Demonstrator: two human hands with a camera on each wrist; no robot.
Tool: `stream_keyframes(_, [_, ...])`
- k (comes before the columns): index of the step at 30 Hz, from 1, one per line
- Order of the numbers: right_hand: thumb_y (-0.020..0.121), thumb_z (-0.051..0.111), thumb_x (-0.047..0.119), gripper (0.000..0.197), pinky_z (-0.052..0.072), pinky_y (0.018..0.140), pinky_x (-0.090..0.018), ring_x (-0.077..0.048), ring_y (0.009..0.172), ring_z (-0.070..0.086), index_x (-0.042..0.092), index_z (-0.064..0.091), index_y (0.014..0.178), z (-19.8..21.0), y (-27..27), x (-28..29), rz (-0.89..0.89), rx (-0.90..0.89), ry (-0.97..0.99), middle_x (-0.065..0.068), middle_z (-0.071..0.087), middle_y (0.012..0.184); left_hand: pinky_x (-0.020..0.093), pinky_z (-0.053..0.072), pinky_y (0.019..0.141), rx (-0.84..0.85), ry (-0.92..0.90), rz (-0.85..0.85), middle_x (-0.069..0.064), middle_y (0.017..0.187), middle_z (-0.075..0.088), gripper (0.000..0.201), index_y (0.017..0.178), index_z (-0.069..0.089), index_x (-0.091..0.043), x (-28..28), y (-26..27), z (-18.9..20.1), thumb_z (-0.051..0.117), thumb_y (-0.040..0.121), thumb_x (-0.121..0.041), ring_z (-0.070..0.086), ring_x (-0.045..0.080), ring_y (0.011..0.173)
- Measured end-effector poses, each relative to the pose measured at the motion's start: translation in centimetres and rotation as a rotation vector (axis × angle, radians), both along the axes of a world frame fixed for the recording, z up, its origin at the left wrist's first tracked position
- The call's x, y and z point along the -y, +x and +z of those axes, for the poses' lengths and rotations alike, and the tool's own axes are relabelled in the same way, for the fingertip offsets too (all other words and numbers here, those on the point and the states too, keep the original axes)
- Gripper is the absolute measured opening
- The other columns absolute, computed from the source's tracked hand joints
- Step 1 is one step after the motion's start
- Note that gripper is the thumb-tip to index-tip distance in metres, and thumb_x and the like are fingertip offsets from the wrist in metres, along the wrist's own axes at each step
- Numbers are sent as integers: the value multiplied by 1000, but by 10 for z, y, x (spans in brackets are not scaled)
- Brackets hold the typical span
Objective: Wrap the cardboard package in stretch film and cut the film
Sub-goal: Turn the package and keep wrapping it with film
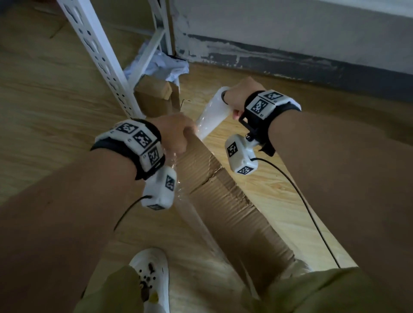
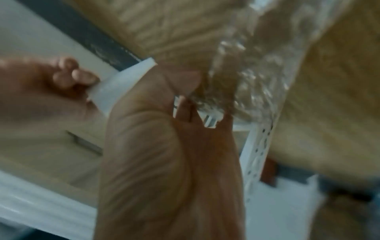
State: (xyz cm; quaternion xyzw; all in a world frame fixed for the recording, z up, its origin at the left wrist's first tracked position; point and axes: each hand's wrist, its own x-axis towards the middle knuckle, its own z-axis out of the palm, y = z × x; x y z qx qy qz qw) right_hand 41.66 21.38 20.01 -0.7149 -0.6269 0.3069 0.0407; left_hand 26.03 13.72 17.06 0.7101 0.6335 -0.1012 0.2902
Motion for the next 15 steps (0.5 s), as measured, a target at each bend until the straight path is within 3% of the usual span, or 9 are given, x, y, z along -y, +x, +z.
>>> stream_keyframes(2, [89,48,24,26,50,67,-28,-21,70,61,8,56,70,-3,-4,4,-7,-84,-35,-7,65,61,31,41,76,71,46,144,10,101,57,17,94,62,-6,-3,9,3,58,88,-21,54,23,92])
stream_keyframes(4, [89,50,24,24,53,69,-29,-21,67,61,7,56,72,-7,-7,7,-14,-151,-40,-8,67,73,30,39,68,25,147,210,11,87,58,37,71,51,-10,-5,16,-9,58,86,-43,53,23,78])
stream_keyframes(5, [89,51,25,25,53,66,-29,-20,61,61,6,57,74,-8,-8,7,-15,-178,-42,-8,69,72,30,39,67,-2,212,224,11,86,60,41,68,47,-13,-6,20,-16,60,82,-49,52,22,76])
stream_keyframes(7, [89,51,29,28,52,56,-26,-16,45,58,4,61,80,-10,-10,7,12,-210,-43,-7,69,61,32,44,71,-14,313,266,10,96,63,41,85,52,-11,-6,26,-25,67,77,-49,56,24,83])
stream_keyframes(9, [92,49,34,33,53,52,-27,-14,41,58,4,63,95,-13,-11,5,76,-244,-32,-3,67,55,39,48,82,-30,334,317,11,110,61,47,112,51,-7,-7,28,-29,70,79,-35,58,28,101])
stream_keyframes(12, [94,50,39,35,59,61,-34,-18,55,66,14,55,118,-13,-15,2,95,-398,-69,-7,66,79,41,50,85,-66,372,312,17,114,58,35,114,50,-5,-8,27,-33,60,81,-10,57,32,105])
stream_keyframes(15, [87,62,46,58,62,66,-35,-23,64,73,16,48,135,-20,-17,-1,-17,-575,-222,-10,60,118,32,40,76,-61,394,293,16,116,54,34,114,52,-6,-4,23,-35,58,81,-5,56,31,104])
